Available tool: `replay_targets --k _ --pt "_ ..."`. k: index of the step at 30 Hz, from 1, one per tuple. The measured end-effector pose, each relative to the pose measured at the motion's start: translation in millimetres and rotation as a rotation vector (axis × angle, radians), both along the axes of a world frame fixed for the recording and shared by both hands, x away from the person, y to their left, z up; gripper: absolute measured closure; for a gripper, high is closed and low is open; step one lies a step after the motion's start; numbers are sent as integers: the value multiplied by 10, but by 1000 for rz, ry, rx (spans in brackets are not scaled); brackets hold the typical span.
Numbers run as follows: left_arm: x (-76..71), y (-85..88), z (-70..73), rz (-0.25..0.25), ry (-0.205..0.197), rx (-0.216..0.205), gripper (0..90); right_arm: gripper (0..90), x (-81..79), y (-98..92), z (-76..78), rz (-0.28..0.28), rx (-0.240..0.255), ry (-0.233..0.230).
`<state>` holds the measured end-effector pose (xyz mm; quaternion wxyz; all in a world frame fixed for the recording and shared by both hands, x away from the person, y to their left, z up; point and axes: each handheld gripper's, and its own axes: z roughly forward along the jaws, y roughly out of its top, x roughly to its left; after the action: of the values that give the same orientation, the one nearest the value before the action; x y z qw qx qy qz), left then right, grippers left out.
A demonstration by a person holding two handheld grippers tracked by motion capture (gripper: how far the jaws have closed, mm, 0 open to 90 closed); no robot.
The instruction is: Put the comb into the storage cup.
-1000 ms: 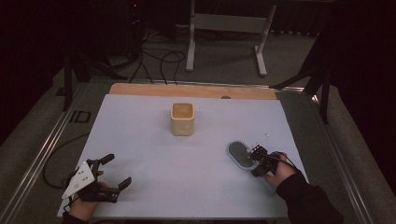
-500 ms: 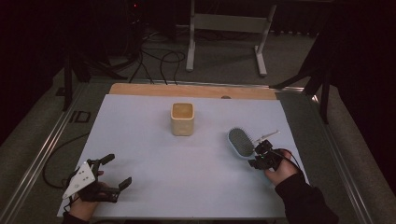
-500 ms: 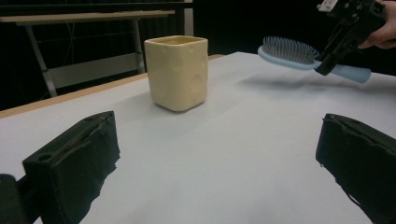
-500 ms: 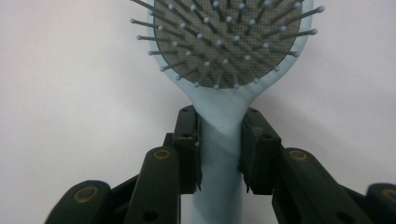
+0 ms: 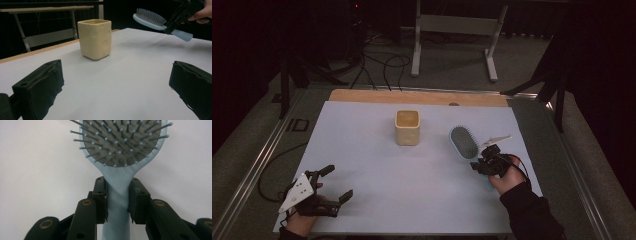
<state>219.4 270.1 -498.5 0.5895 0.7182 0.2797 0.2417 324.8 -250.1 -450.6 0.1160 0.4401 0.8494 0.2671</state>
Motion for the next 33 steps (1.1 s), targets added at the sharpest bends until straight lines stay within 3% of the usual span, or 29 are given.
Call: replay_targets --k 5,13,14,21,33 --pt "1 -3 0 -1 2 0 0 712 12 73 119 11 41 -50" --pt "2 -1 -1 0 3 -3 0 712 65 132 240 20 83 -89" --pt "3 -1 -2 0 4 -4 0 712 80 163 308 22 109 -114" --pt "2 -3 -1 -1 4 0 0 712 139 257 459 38 175 -148" --pt "1 -2 -2 1 4 4 0 712 208 427 646 69 224 -230"
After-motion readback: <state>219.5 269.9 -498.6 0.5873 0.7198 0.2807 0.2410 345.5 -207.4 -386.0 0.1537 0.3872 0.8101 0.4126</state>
